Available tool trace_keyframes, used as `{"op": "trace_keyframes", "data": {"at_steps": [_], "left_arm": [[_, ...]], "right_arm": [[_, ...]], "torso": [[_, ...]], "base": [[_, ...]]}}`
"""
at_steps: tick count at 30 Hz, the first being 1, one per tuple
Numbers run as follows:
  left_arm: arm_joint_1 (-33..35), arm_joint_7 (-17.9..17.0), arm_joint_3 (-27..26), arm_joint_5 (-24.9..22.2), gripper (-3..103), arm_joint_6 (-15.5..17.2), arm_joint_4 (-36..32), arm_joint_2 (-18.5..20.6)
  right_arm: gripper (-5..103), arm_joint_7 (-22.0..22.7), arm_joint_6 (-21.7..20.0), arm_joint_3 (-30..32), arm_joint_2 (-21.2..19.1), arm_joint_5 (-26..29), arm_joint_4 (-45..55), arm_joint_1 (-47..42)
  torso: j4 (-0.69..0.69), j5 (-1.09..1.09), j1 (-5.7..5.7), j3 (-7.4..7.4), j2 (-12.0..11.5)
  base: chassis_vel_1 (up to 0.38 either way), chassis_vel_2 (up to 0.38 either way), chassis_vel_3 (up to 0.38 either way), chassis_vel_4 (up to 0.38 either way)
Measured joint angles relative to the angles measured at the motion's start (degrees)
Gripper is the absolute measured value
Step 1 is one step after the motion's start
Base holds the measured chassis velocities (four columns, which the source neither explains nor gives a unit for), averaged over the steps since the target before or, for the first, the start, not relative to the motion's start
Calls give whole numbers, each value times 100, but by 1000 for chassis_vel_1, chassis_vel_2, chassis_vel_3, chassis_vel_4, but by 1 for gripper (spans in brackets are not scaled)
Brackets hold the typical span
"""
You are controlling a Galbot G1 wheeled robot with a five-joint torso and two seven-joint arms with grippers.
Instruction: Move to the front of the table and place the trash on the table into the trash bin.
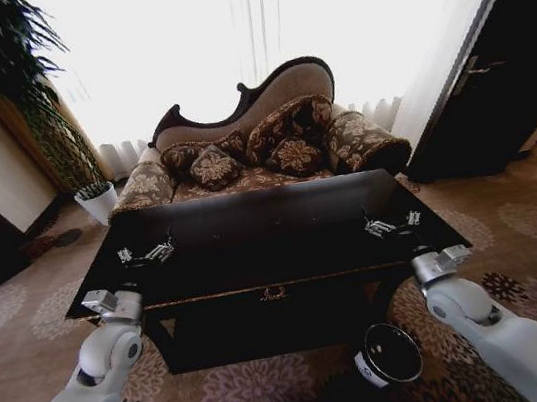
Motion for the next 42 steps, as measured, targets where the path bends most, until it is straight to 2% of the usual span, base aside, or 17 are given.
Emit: {"op": "trace_keyframes", "data": {"at_steps": [42], "left_arm": [[0, 0, 0, 0, 100, 0, 0, 0]], "right_arm": [[100, -22, -1, 31, 20, 4, 13, -22]], "torso": [[1, 0, -1, 0, 1]], "base": [[15, -13, -13, 13]]}}
